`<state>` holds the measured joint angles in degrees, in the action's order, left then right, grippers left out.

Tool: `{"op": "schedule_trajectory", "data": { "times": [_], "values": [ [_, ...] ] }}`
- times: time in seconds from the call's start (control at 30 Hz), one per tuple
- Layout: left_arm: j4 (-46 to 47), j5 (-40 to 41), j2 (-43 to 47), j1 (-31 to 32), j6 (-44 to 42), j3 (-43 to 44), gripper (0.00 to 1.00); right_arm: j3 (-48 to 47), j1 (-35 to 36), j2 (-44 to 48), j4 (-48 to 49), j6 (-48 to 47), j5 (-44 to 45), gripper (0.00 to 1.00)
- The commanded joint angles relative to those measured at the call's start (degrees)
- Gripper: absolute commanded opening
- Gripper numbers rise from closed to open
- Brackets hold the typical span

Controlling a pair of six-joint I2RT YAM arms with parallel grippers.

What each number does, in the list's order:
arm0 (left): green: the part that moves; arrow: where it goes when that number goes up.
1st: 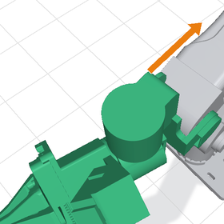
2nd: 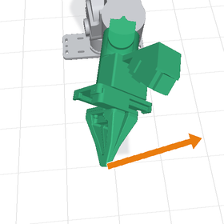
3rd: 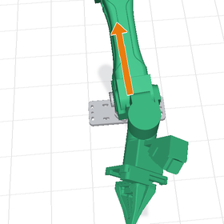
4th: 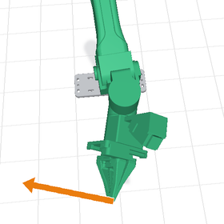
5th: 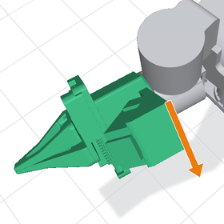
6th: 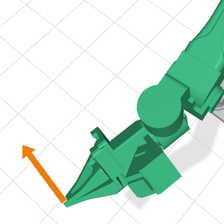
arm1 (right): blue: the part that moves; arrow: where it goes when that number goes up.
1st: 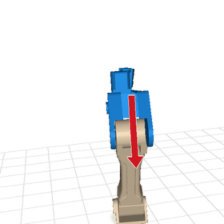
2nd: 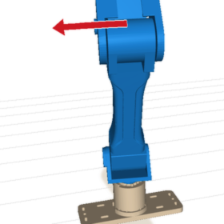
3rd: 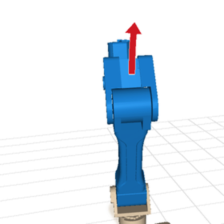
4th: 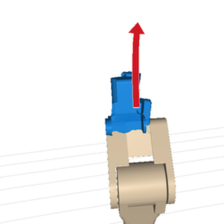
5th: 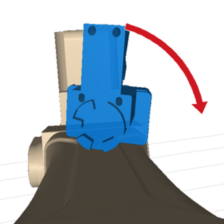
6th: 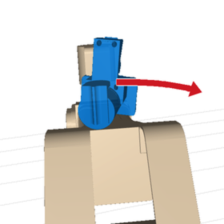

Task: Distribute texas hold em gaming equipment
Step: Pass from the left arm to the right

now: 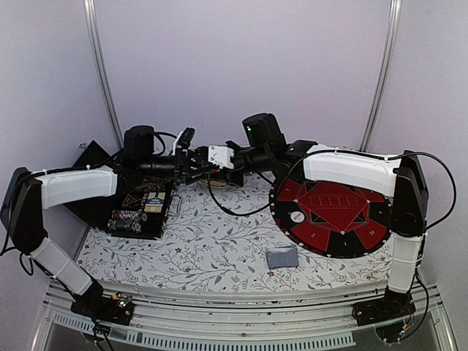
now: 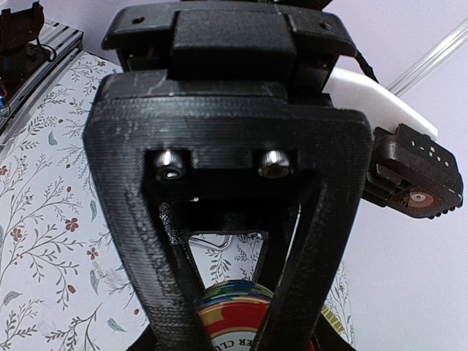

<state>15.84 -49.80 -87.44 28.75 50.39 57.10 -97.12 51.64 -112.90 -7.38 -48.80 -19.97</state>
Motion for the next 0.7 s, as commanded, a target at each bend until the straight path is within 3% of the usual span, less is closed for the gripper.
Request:
{"op": "schedule_trajectory", "data": {
  "times": [0.0, 0.2, 0.4, 0.67],
  "values": [
    [5.9, -1.3, -0.4, -0.6, 2.8, -1.3, 0.07, -1.3, 0.2, 0.0, -1.6, 1.7, 3.5, 0.02],
    [14.1, -2.8, -2.9, -0.9, 4.9, -3.3, 0.31, -4.9, 0.1, -1.1, -8.7, 4.7, 3.0, 0.01],
    [22.0, -5.0, -5.8, -0.8, 8.6, -4.9, 0.42, -8.3, 0.1, -2.9, -13.8, 5.8, 4.4, 0.01],
    [22.3, -5.0, -6.8, -0.8, 9.0, -5.7, 0.52, -9.2, -0.1, -3.0, -14.4, 6.1, 4.0, 0.01]
  ]
}}
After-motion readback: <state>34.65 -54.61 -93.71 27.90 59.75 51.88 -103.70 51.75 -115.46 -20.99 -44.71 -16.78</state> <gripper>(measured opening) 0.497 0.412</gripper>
